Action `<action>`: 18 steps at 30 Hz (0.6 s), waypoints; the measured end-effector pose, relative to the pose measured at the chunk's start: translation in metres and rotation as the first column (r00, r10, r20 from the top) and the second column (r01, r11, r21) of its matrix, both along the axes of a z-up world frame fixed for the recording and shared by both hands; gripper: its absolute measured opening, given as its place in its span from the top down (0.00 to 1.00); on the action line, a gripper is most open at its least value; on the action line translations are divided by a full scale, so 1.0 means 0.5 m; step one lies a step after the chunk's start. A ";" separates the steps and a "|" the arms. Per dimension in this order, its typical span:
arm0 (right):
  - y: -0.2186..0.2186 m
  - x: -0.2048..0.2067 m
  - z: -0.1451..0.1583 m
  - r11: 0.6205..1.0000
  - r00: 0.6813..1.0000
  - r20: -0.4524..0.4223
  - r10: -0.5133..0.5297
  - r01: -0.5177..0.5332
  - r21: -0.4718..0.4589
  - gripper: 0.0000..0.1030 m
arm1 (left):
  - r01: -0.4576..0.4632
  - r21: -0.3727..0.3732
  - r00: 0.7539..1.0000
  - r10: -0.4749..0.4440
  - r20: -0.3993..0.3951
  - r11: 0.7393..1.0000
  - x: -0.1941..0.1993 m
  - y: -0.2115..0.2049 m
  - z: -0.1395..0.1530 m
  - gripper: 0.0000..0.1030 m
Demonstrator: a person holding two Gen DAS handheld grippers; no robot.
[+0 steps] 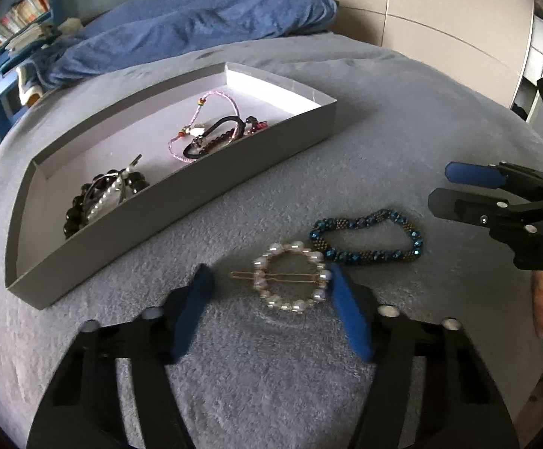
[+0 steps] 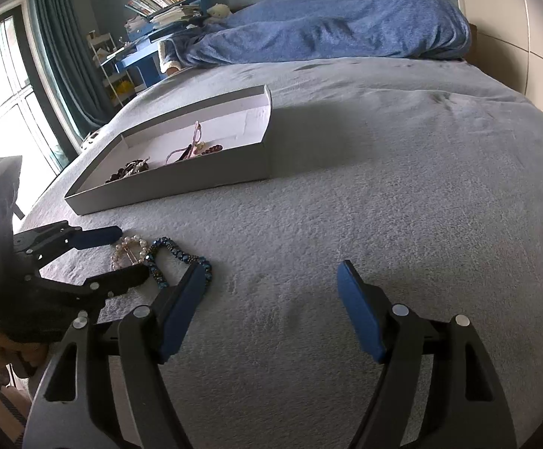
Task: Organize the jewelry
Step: 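Move the left tool to the pearl circle hairpin and grasp it, then grasp the blue bead bracelet with the right tool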
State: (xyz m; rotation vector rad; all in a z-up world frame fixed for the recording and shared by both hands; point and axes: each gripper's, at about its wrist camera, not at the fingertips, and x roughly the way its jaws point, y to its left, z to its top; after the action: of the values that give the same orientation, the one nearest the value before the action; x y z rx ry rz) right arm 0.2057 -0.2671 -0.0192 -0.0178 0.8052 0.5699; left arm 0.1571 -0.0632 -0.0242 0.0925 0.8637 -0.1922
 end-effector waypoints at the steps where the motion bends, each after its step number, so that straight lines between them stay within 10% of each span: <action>1: 0.001 -0.001 0.000 1.000 1.000 0.003 0.004 -0.004 -0.002 0.29 | 0.000 -0.004 1.000 0.000 0.005 1.000 -0.001 0.002 0.001 0.47; 18: 0.111 -0.011 -0.016 0.980 0.984 -0.028 0.177 -0.179 -0.089 0.30 | -0.161 -0.119 0.986 0.164 0.015 0.980 -0.054 0.107 0.008 0.48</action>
State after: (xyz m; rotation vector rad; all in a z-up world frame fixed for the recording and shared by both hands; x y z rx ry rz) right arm 0.2000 -0.2114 -0.0272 -0.1696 0.8542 0.7031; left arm 0.1301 -0.0098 -0.0203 -0.0860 0.8288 -0.0880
